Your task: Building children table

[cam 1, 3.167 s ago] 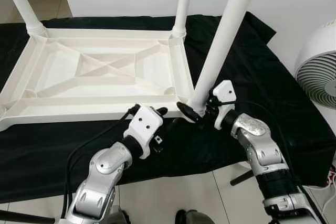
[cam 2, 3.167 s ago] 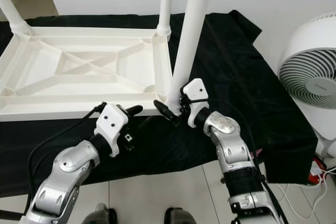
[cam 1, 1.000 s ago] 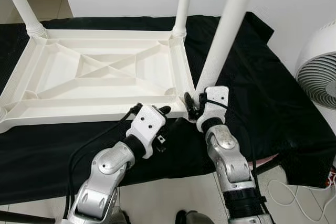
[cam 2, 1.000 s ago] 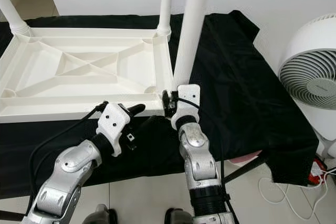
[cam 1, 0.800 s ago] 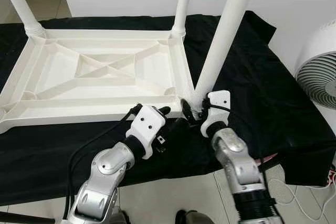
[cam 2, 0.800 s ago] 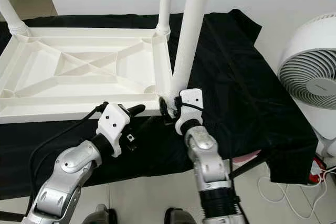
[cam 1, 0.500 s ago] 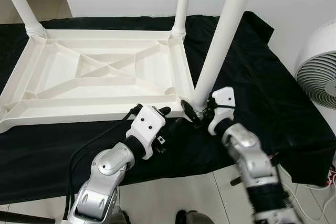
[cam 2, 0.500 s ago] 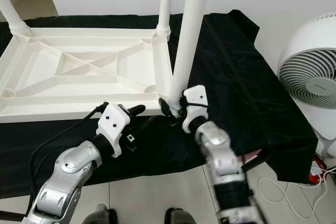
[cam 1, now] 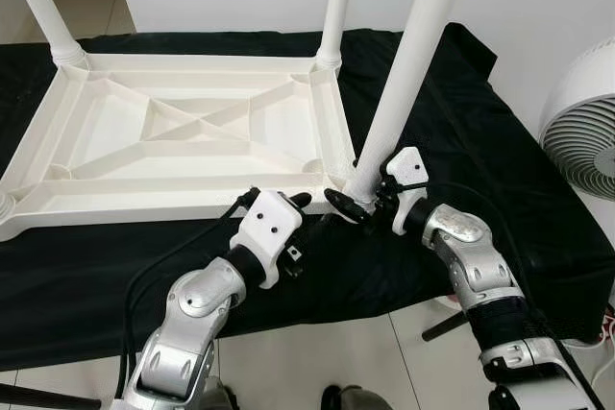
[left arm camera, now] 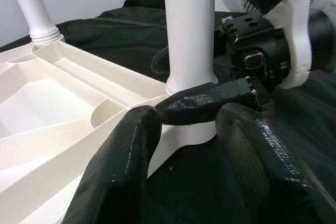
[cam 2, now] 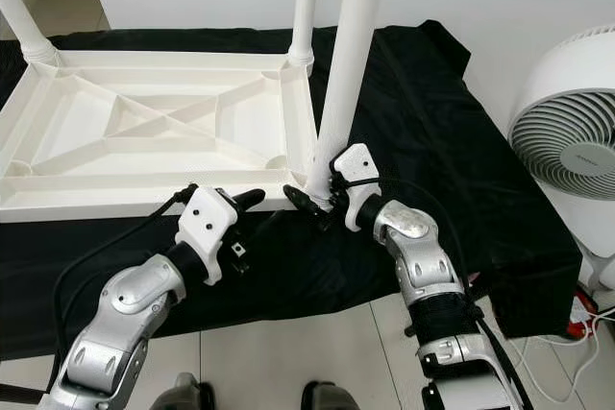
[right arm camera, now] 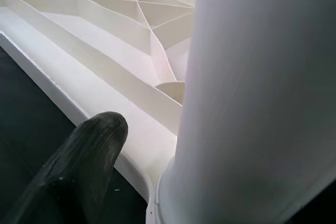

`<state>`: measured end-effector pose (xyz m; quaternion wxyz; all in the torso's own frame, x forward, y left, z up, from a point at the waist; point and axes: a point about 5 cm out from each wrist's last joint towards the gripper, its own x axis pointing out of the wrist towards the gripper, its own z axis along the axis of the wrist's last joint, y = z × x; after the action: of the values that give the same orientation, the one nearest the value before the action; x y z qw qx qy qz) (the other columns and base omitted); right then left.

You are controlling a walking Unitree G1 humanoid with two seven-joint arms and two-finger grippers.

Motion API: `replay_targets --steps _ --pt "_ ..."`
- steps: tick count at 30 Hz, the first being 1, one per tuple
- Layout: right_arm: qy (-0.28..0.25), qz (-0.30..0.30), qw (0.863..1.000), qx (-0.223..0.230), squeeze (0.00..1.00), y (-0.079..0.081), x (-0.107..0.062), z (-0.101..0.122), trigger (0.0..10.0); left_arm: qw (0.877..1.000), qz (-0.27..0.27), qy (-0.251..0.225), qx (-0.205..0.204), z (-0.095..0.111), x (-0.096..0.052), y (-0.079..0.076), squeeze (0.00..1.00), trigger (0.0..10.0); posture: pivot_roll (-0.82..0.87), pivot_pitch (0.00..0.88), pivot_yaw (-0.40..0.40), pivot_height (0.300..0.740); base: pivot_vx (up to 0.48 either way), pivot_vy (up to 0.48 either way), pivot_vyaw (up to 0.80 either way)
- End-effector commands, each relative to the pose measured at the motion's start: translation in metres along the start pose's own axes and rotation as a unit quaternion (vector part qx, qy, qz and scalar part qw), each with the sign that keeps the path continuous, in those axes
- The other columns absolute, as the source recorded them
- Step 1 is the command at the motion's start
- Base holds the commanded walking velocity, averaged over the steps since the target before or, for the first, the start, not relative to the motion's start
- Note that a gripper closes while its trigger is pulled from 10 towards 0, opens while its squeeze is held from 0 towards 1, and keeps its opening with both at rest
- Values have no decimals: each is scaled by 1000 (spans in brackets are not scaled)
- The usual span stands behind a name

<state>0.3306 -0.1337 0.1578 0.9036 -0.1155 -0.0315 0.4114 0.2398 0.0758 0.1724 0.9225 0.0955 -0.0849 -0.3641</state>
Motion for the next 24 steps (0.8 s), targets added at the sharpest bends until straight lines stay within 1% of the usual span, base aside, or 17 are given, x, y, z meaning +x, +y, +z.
replay_targets --steps 1,3,4,9,11,14,15,16,17,21,22,24 --pt "13 23 1000 -5 0 -1 3 -6 3608 1000 21 9 -3 -4 0 1 0 10000 -3 98 -7 740 0 0 0" --pt "13 23 1000 -5 0 -1 3 -6 3608 1000 21 9 -3 -4 0 1 0 10000 -3 98 -7 740 0 0 0" --pt "16 35 999 -9 0 -2 5 -7 0 1000 20 9 -2 -3 0 1 0 10000 2 97 -7 740 0 0 0" --pt "15 43 999 2 0 -5 6 -11 0 1000 19 9 -3 -3 0 0 0 10000 5 99 -7 740 0 0 0" --pt "14 44 999 13 0 -3 6 -14 0 1000 18 9 -4 -4 0 -1 0 10000 5 99 -7 740 0 0 0" --pt "12 43 999 17 0 -1 6 -15 0 1000 18 9 -4 -4 0 -1 0 10000 5 102 -7 740 0 0 0" --pt "9 39 999 24 0 1 7 -15 5804 1000 17 9 -4 -4 1 -1 0 10000 4 103 -7 740 0 0 0" --pt "9 39 999 24 0 1 7 -15 5804 1000 17 9 -4 -4 1 -1 0 10000 4 103 -7 740 0 0 0" --pt "6 32 999 31 0 3 7 -15 10000 1000 17 9 -5 -4 0 -1 0 10000 2 104 -7 740 0 0 0" --pt "3 27 999 32 0 6 8 -15 10000 1000 16 9 -5 -4 0 -2 0 10000 0 105 -7 740 0 0 0" --pt "-5 2 999 32 0 14 11 -13 10000 1000 15 10 -6 -4 0 -2 0 10000 -7 106 -8 740 0 0 0" --pt "-5 2 999 32 0 14 11 -13 10000 1000 15 10 -6 -4 0 -2 0 10000 -7 106 -8 740 0 0 0"
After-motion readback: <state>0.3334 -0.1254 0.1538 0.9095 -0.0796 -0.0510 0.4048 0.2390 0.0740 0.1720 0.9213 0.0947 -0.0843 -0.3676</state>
